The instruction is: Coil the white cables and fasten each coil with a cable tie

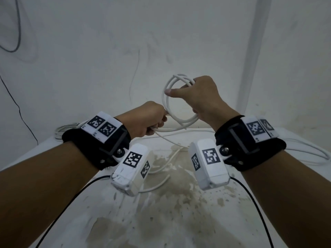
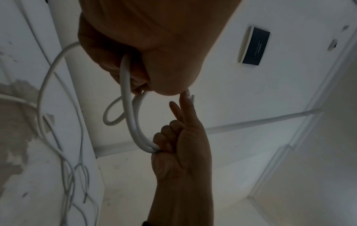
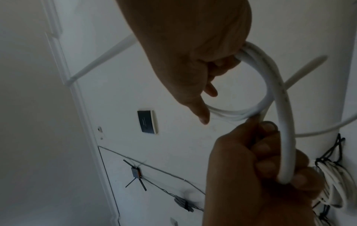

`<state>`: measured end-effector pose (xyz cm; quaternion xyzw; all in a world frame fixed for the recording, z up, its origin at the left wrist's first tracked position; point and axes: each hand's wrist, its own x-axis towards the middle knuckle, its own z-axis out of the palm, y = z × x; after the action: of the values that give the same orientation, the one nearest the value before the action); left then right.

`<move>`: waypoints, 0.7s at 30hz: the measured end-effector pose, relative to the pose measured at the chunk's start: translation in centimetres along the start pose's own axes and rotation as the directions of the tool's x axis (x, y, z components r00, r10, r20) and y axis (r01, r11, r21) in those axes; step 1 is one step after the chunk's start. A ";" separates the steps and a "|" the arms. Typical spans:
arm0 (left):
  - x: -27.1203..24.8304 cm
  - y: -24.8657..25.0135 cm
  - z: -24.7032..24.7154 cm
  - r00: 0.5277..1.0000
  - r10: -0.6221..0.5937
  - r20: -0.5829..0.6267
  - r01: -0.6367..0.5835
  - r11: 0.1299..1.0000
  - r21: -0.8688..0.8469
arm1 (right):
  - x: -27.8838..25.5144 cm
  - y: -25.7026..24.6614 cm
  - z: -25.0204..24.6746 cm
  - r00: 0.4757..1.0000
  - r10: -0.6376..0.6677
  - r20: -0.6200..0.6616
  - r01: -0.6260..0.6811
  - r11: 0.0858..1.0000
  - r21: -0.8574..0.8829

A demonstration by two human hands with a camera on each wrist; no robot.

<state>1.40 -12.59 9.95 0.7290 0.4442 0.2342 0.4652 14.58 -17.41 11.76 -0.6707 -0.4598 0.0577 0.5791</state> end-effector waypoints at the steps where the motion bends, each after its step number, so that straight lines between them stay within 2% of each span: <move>1: 0.0 -0.1 0.1 1.000 0.012 0.003 -0.012 1.000 0.010 | 0.1 0.0 0.1 0.999 -0.002 -0.043 -0.002 0.997 -0.077; 3: -0.1 -0.1 0.1 0.999 0.044 0.003 -0.044 0.998 0.033 | 0.2 0.1 0.1 0.985 0.010 -0.175 -0.041 0.984 -0.174; 5: -0.2 0.0 0.0 0.997 0.081 -0.003 -0.080 0.995 0.063 | 0.3 0.3 0.1 0.961 0.030 -0.275 -0.076 0.984 -0.160; 7: -0.3 0.2 -0.2 0.993 0.117 -0.012 -0.115 0.988 0.099 | 0.1 0.6 0.4 0.948 0.017 -0.317 -0.067 0.987 -0.149; 11: -0.4 0.5 -0.5 0.987 0.158 -0.010 -0.156 0.983 0.093 | -0.2 1.2 0.8 0.939 -0.036 -0.342 -0.054 0.966 -0.251; 14: -0.5 0.8 -0.7 0.982 0.184 -0.030 -0.182 0.982 0.058 | -0.3 1.7 1.0 0.947 -0.071 -0.313 -0.040 0.941 -0.335; 16: -0.2 0.7 -1.0 0.976 0.214 -0.045 -0.210 0.974 0.090 | -0.1 1.9 1.3 0.972 -0.101 -0.213 0.006 0.913 -0.407; 19: 0.3 0.4 -1.7 0.969 0.240 -0.057 -0.232 0.965 0.124 | 0.3 2.2 1.1 0.998 -0.028 -0.063 0.008 0.954 -0.299; 21: 0.4 0.2 -1.9 0.966 0.257 -0.033 -0.251 0.960 0.124 | 0.5 2.0 0.7 1.000 -0.007 -0.026 -0.002 0.946 -0.323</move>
<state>0.24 -11.38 10.97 0.8005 0.3710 0.2828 0.3763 15.57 -16.32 10.08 -0.7567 -0.4562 -0.0279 0.4674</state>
